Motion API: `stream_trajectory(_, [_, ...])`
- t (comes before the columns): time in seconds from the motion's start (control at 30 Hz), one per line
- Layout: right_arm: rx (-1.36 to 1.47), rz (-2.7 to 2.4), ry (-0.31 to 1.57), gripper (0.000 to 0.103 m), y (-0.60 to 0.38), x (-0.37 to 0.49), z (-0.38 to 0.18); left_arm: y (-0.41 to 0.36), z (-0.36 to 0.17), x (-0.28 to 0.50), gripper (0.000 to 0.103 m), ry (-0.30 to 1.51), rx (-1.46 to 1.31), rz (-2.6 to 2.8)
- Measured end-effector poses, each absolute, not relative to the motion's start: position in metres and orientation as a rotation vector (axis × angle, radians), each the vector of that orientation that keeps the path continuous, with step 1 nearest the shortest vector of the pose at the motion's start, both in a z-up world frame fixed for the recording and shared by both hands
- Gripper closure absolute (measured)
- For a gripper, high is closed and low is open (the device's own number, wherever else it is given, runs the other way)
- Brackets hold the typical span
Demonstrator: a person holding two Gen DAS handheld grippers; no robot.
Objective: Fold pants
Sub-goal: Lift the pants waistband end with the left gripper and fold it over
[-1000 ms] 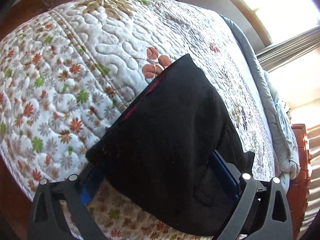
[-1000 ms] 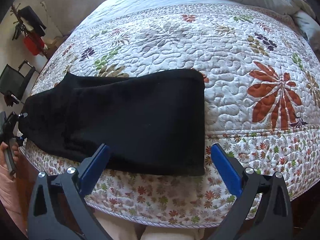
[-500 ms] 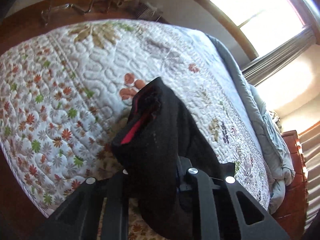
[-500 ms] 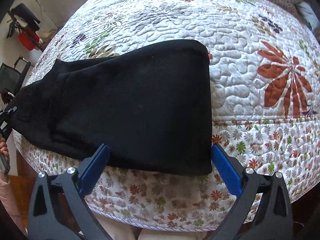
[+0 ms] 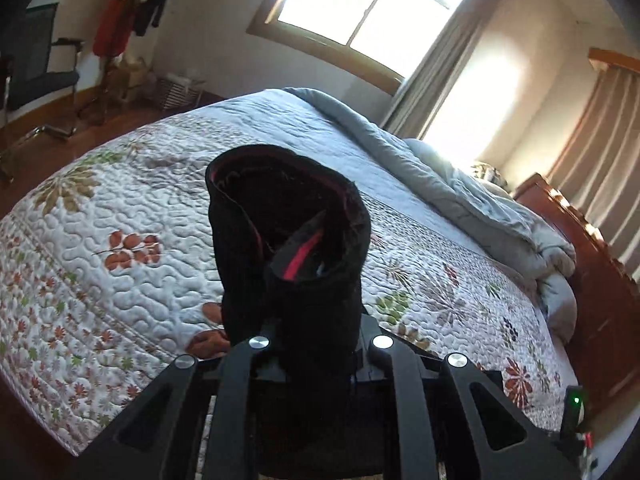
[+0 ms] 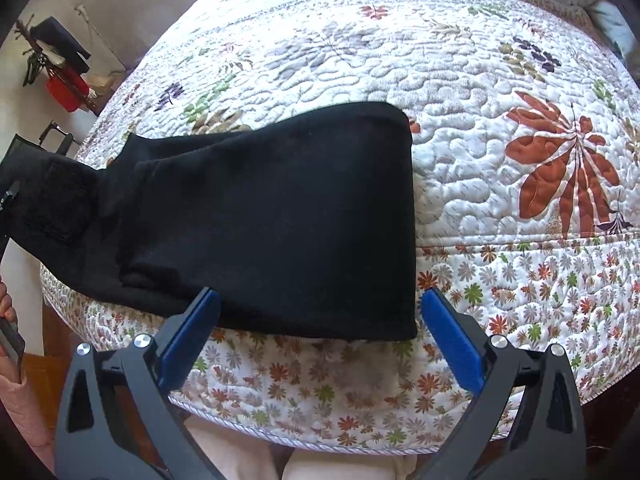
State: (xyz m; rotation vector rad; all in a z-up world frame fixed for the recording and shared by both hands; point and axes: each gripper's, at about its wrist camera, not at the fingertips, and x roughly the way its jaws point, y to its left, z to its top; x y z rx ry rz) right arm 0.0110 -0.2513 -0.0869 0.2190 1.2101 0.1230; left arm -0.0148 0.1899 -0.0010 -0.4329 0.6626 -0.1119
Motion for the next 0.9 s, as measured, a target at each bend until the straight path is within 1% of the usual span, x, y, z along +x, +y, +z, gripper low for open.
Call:
stream_trajectory(0.17, [0.217,0.125,1.189,0.003,-0.255,0.007,-0.080,0.129,-0.001,-0.014,0.086,0.691,-0.304,-0.217])
stream_trajectory(0.37, [0.231,0.116,1.187,0.003,-0.263,0.004,-0.080,0.062,-0.026,-0.012,0.085,0.763,-0.171,-0.276])
stream_trajectory(0.43, [0.240,0.115,1.187,0.003,-0.265,0.004,-0.080,0.048,-0.036,-0.010,0.082,0.786,-0.139,-0.284])
stream_trajectory(0.47, [0.244,0.114,1.188,0.003,-0.265,0.004,-0.081,0.039,-0.042,-0.008,0.079,0.806,-0.131,-0.297])
stream_trajectory(0.6, [0.235,0.110,1.186,0.003,-0.265,0.005,-0.081,0.017,-0.061,0.000,0.074,0.884,-0.099,-0.328])
stream_trajectory(0.63, [0.233,0.109,1.186,0.003,-0.265,0.004,-0.081,0.012,-0.065,0.001,0.068,0.907,-0.093,-0.342])
stream_trajectory(0.67, [0.233,0.109,1.187,0.003,-0.265,0.004,-0.081,0.008,-0.070,0.003,0.052,0.942,-0.110,-0.382])
stream_trajectory(0.77, [0.231,0.112,1.186,0.003,-0.265,0.005,-0.081,0.007,-0.072,-0.001,0.034,1.008,-0.205,-0.491])
stream_trajectory(0.83, [0.231,0.111,1.185,0.003,-0.266,0.005,-0.080,0.014,-0.063,-0.008,0.028,1.000,-0.263,-0.537])
stream_trajectory(0.87, [0.233,0.113,1.185,0.003,-0.266,0.005,-0.080,0.020,-0.056,-0.012,0.022,0.979,-0.287,-0.555])
stream_trajectory(0.9, [0.236,0.117,1.183,0.003,-0.266,0.005,-0.079,0.031,-0.045,-0.015,0.019,0.946,-0.302,-0.552])
